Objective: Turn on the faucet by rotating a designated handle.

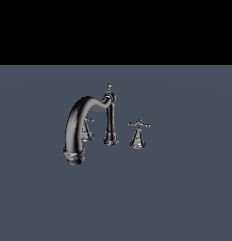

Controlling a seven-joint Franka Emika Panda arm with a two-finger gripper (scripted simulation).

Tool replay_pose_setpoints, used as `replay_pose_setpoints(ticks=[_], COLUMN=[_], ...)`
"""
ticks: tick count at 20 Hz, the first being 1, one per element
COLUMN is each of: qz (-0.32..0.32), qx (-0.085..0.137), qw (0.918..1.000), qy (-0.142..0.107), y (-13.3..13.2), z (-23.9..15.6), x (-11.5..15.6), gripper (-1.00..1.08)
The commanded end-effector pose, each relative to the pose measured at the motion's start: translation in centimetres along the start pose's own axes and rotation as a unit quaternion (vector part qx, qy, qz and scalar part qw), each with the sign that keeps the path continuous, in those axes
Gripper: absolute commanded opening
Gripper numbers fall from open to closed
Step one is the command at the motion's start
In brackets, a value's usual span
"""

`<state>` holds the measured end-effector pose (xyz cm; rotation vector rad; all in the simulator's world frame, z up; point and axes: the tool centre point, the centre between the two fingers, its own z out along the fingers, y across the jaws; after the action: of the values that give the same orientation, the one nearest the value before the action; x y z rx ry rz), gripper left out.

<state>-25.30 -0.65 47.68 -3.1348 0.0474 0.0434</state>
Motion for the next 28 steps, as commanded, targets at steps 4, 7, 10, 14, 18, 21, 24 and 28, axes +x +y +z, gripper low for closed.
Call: replay_pose_setpoints(ticks=[4, 7, 10, 14, 18, 21, 24, 28], qz=[-0.017, -0.017, -0.001, 0.004, 0.027, 0.012, -0.049, -0.073], qx=[-0.004, -0.003, -0.012, 0.018, -0.007, -0.034, -0.047, -0.043], qw=[0.9977, 0.9957, 0.9943, 0.9948, 0.9968, 0.9978, 0.9965, 0.9964], qy=[-0.066, -0.091, -0.106, -0.1, -0.075, -0.056, -0.049, -0.004], y=[-1.9, -4.9, -5.8, -7.6, -9.9, -11.2, -11.0, -13.5], z=[5.9, 10.6, 14.5, 18.0, 21.0, 23.6, 27.6, 28.3], x=[0.1, 1.1, 2.8, 6.3, 10.5, 13.2, 15.0, 19.7], gripper=[-0.2, -0.13, -0.27, 0.04, -0.19, -0.74, -0.65, -0.32])
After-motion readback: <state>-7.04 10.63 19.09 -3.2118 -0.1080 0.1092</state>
